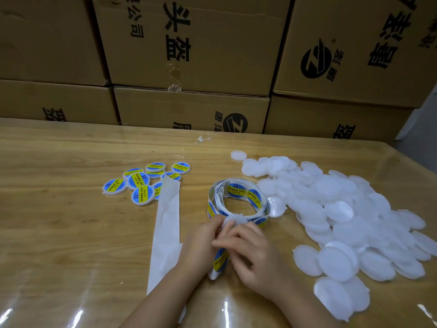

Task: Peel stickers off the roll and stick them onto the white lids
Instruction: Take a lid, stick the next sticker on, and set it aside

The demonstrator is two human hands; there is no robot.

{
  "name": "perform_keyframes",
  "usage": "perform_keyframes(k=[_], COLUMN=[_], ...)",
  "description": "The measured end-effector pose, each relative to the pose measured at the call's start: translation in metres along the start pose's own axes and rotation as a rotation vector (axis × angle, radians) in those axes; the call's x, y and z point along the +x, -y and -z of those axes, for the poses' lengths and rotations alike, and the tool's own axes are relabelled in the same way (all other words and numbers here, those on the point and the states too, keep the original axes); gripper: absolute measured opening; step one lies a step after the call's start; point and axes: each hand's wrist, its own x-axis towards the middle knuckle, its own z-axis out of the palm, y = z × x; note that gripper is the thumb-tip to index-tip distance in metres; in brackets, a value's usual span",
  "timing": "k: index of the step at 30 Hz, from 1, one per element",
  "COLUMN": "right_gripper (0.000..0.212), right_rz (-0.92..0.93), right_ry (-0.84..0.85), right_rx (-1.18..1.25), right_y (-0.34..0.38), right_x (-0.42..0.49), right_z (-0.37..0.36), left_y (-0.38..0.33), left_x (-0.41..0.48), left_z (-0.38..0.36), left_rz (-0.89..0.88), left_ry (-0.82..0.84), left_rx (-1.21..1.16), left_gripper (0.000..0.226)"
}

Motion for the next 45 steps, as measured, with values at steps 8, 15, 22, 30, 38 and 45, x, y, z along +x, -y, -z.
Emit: perform_keyframes(k=[8,15,22,30,38,45], right_gripper=[0.014,0.012,0.015,0.028,0.026,0.034], right_rz=[0.005,-0.101,-0.278,-0.727,-0.801,-0.792], right_ry=[-0.072,-0.304,-0.518,-0.736,-0.652,-0.566], right_rx=[0.002,0.077,0.250,0.625,0.602,0.502], right_y=[0.006,0.007,0.006,-0.001,-0.005,-0.003], right_x=[0.000,-0.001,0.003,0.005,0.005,0.006], right_z=[0.003,0.001,0.007,0.012,0.007,0.006], left_y=[0.001,0.004,0.005,-0.004,-0.008,-0.012], left_x=[0.002,0.007,0.008,0.002,0.003,0.002], left_z=[-0.002,-0.003,-0.003,0.004,0.011,0.011], left_rz=[0.025,0.109,0.113,0.076,0.105,0.080], left_ry=[-0.053,-0.100,-0.133,-0.063,0.008,0.075], left_rx=[-0.017,-0.156,-0.148,-0.430,-0.772,-0.845], left_gripper=[0.034,0.037,0.037,0.029,0.012,0.014])
